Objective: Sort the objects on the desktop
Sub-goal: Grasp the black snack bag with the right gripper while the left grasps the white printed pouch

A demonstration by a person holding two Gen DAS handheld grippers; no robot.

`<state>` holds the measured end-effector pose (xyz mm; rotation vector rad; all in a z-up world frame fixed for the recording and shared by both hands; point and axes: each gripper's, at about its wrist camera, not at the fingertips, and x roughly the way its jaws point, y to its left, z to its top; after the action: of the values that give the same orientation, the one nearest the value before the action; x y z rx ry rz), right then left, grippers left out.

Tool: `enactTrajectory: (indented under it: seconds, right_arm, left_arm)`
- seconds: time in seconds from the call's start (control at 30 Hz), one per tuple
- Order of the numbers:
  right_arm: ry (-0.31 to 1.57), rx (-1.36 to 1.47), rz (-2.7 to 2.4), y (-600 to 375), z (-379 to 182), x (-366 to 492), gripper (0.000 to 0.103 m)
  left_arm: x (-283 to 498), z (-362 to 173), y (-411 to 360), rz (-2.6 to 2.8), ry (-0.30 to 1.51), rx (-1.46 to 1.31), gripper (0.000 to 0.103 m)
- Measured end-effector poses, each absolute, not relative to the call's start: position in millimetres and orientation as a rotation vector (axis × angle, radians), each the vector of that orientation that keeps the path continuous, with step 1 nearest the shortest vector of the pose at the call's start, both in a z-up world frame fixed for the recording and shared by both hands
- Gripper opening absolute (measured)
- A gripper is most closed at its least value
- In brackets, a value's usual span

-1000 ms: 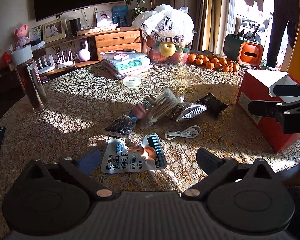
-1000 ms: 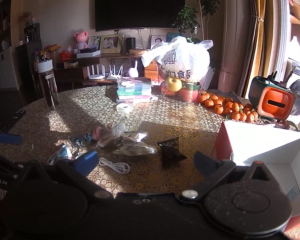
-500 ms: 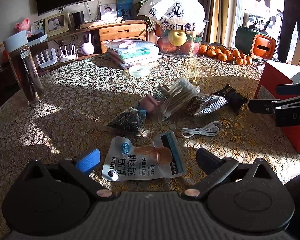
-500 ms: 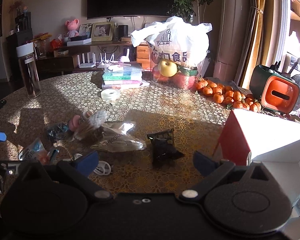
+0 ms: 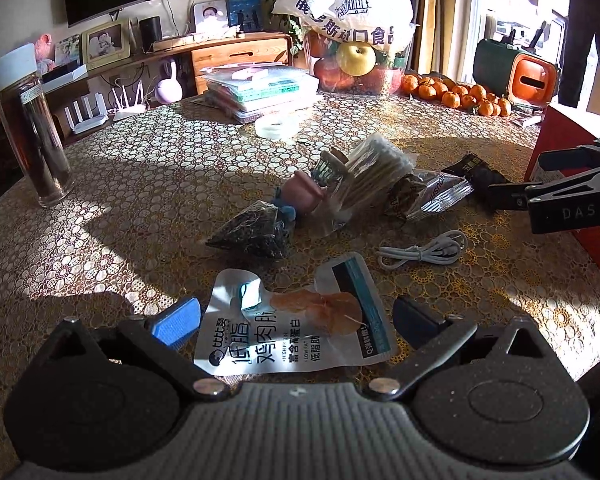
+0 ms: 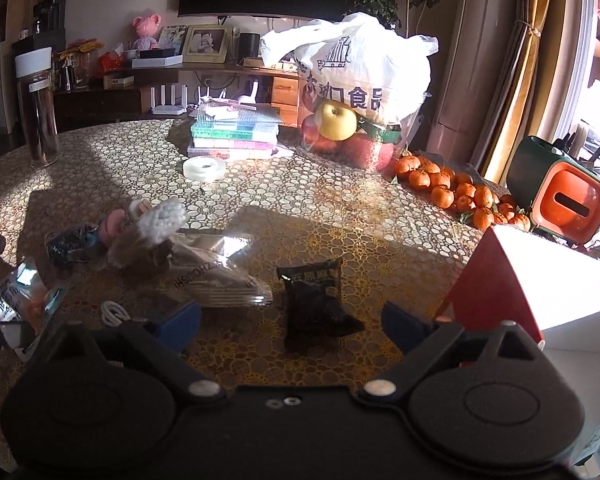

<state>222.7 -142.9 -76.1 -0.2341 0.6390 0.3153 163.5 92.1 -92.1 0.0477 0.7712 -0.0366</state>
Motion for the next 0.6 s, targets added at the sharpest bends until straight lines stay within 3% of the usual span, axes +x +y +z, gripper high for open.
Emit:
enactTrajectory:
  seconds: [0.6]
  right_arm:
    - [0.671, -0.245, 0.303, -142.7, -95.0, 247.4, 0.096]
  left_arm:
    - [180.4, -102.1, 98.7, -0.081, 0.791, 0.047, 0.103]
